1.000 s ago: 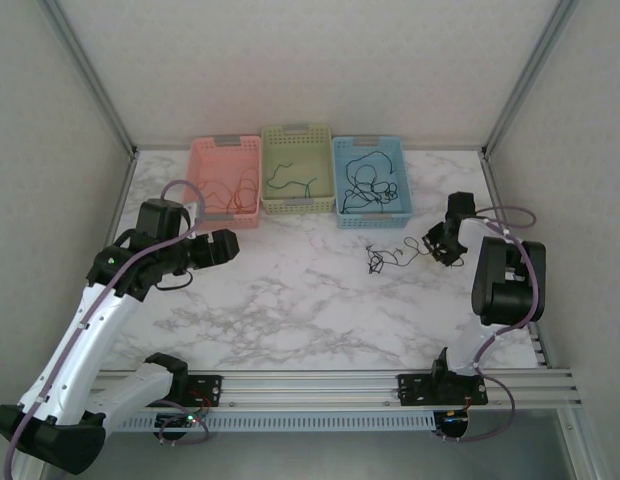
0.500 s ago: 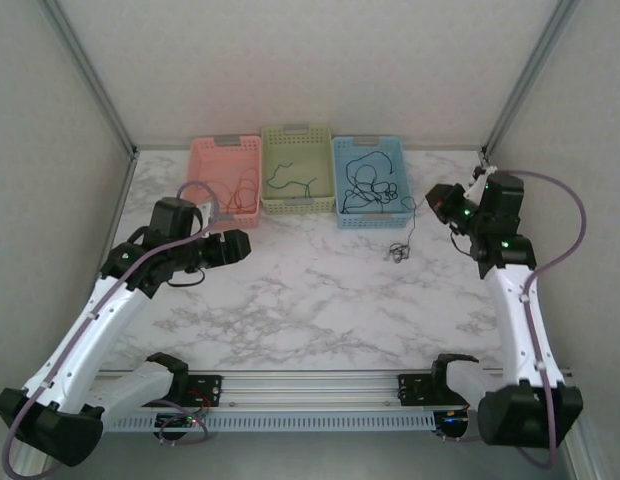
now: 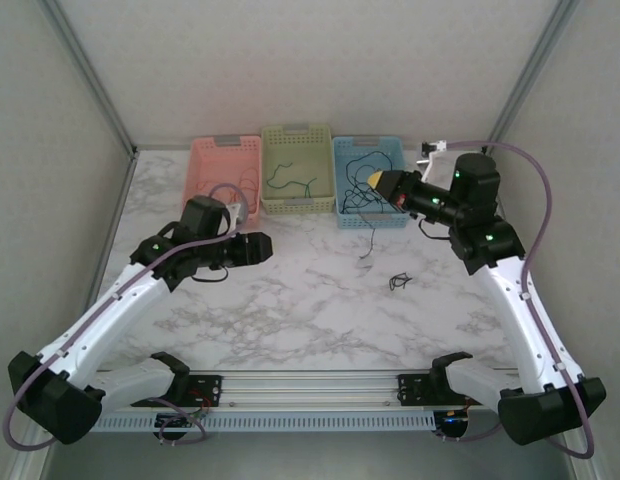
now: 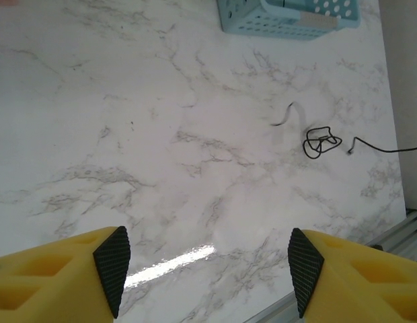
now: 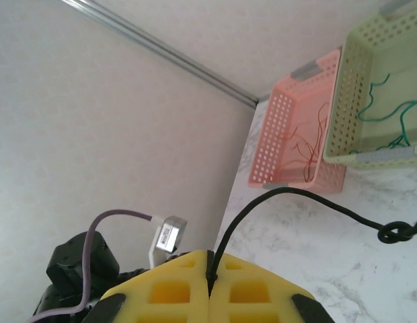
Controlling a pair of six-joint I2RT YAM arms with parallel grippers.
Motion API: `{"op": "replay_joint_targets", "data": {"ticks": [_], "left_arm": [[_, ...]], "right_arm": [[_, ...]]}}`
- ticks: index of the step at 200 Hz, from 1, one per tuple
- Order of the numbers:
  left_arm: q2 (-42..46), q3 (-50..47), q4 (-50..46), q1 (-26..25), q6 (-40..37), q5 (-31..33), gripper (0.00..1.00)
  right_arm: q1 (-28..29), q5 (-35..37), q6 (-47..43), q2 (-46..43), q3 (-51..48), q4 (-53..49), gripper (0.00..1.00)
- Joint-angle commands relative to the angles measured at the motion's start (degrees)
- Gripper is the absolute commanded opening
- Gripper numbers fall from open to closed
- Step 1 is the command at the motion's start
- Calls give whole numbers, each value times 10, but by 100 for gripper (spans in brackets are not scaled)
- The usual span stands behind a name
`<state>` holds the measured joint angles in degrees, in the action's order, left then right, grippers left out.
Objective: Untangle the cables
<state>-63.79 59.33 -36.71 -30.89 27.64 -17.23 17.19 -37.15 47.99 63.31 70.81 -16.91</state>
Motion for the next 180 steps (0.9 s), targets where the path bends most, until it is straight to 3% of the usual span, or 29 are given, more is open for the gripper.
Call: {"op": "replay_joint_targets", "data": {"ticks": [1,37,60,89,115,146,180], "left_arm": [[-6,-14,23,-11,7,-9,65],[-14,-20,26,-13,2,-8,64],[-25,-15,24,-13,-3,-1,64],[-27,-7,14,-13,-8,7,63],[-12,-8,-5,-13,-14,22,63],[10,-18,-22,-13,-14,39,64],[28,-28,-31,-13,-14,48,64]], "right_arm": [[10,21,3,5,-26,6,0],[18,-9,3,16,-39,27,0],[20,35,-43,30,15,-12,0],[19,170,-148,108,200,-136,0],[16,269,-205,191,365,-161,0],[11,343,-252,317,559,-163,0],[-7,367,-244,488,765,-235,0]]}}
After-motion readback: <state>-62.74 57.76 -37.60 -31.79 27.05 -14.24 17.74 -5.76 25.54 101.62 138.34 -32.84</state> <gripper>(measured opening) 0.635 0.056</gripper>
